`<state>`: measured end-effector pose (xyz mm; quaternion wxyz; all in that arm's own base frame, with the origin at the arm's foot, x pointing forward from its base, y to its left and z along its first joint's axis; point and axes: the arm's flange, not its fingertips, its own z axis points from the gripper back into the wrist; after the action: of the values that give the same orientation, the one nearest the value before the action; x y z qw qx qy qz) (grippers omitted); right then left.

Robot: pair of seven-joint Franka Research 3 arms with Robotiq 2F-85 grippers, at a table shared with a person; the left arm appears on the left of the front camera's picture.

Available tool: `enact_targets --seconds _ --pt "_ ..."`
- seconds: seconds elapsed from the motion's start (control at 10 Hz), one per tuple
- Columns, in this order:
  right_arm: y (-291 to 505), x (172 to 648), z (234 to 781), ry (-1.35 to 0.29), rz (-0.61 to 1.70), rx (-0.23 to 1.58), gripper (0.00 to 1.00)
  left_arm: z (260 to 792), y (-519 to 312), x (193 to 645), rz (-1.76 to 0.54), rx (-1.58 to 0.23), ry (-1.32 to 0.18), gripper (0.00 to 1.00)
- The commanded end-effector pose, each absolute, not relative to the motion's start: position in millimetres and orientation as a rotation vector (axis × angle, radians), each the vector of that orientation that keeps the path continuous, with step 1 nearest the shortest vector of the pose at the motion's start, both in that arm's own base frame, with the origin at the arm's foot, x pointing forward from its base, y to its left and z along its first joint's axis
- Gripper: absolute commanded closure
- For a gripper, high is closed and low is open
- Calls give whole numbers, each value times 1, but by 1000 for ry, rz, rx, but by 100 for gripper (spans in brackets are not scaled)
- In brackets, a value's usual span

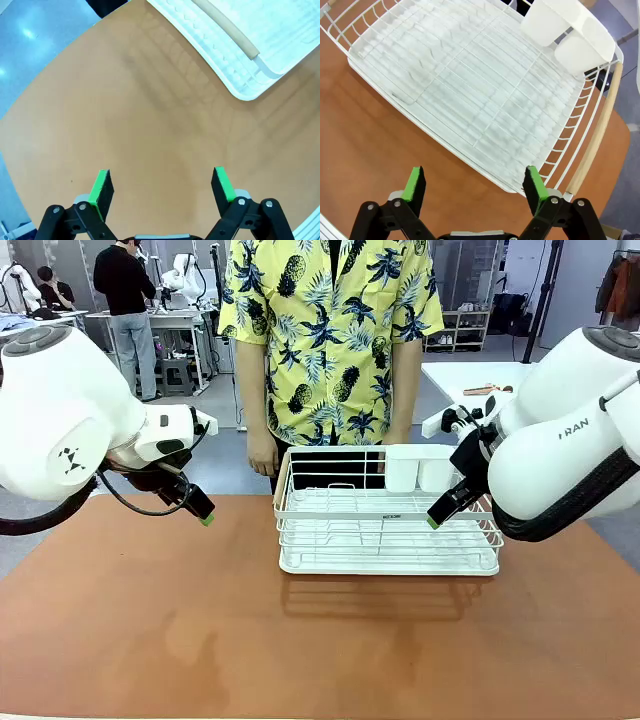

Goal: Clean the table.
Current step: Pick up the Lint Roller when the human hands it over.

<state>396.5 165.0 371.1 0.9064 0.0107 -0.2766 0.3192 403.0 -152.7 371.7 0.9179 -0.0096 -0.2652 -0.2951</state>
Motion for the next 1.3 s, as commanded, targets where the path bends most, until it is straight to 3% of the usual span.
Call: enact_targets --seconds 0.0,1.2 --pt "165 397 371 -571 659 22 0 372 -153 403 -607 -20 -546 0" --pt "165 397 371 -571 659 21 0 372 -154 402 -610 -19 -546 0"
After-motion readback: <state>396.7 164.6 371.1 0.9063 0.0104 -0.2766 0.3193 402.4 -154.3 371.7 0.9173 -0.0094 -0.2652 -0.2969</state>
